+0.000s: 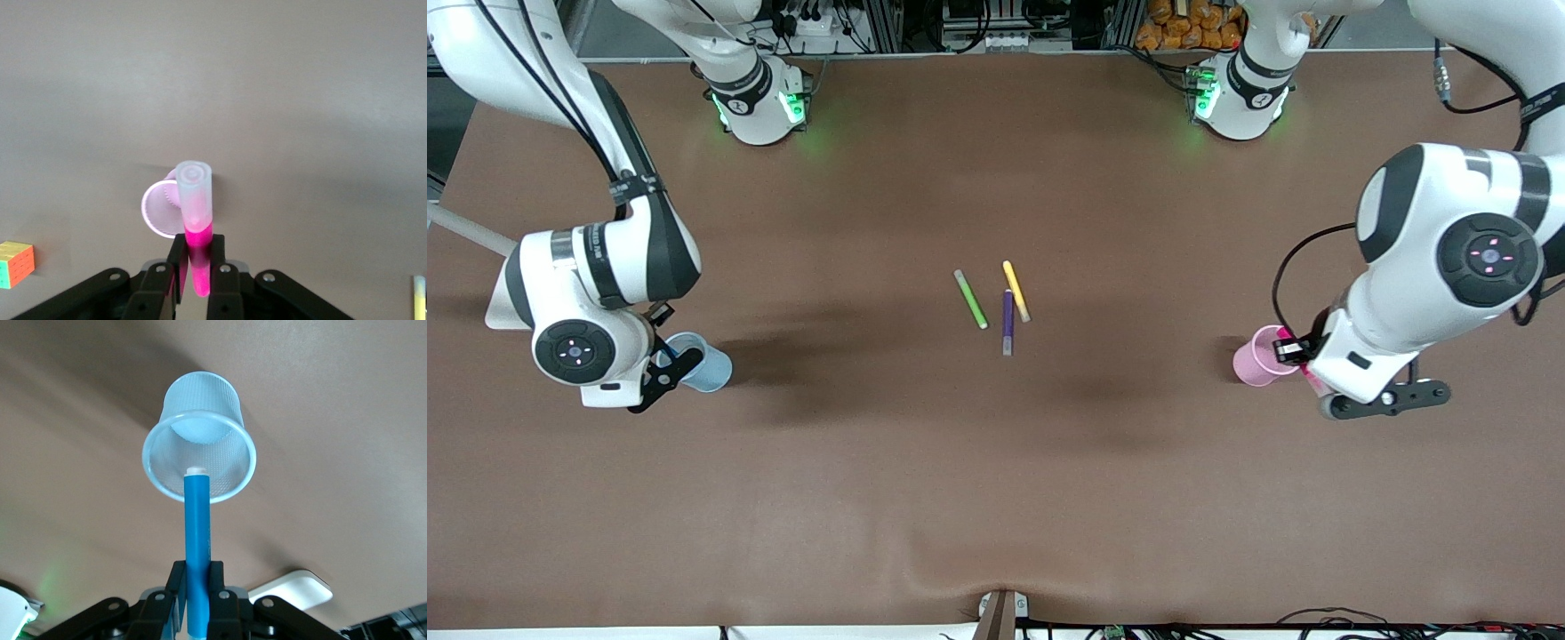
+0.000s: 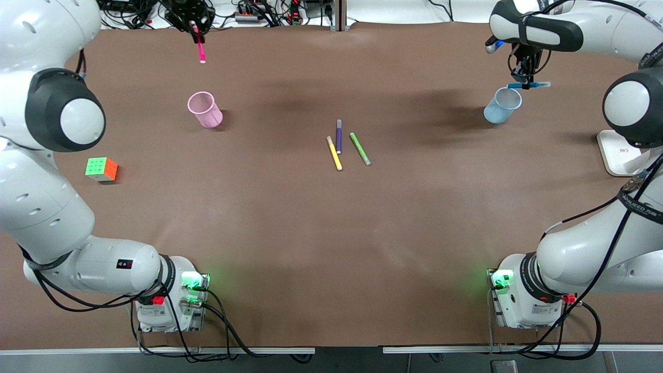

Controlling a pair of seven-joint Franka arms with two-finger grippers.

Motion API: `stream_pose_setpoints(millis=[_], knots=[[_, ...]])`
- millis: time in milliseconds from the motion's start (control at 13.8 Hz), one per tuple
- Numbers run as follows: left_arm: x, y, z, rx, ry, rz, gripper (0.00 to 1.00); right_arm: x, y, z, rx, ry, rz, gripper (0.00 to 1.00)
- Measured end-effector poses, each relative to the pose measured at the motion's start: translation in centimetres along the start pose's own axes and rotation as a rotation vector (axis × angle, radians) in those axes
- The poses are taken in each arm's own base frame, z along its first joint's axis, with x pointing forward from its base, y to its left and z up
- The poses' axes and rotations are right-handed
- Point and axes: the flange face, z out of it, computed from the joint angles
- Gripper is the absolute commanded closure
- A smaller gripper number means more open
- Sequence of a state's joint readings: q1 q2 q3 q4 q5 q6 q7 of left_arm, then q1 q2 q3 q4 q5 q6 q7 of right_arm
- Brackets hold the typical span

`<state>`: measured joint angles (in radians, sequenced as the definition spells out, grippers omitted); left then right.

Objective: Place pink and blue markers in matching cups
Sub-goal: 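Lower the blue marker into the blue cup while the left gripper lowers pink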

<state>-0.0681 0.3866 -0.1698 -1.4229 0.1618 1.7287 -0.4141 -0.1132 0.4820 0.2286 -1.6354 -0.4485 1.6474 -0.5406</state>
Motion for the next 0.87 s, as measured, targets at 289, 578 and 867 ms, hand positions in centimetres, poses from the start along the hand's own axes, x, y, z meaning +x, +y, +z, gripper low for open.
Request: stream_pose_setpoints(millis=[289, 578, 867], knots=[[-0.1, -3.6, 0.8, 0.074, 0.039, -0.061, 1.0, 1.1, 0.5, 2.1, 0.039, 0.017, 0.004, 1.0], [-2.0, -3.8, 0.4, 0.143, 0.114, -0.108, 1.0, 2.0, 0.8, 3.5, 0.048, 0.03, 0.002, 1.0], [-3.5, -6.9, 5.1, 0.093, 0.199, -0.124, 1.0, 2.7, 0.9, 4.6, 0.055, 0.032, 0.003, 1.0]])
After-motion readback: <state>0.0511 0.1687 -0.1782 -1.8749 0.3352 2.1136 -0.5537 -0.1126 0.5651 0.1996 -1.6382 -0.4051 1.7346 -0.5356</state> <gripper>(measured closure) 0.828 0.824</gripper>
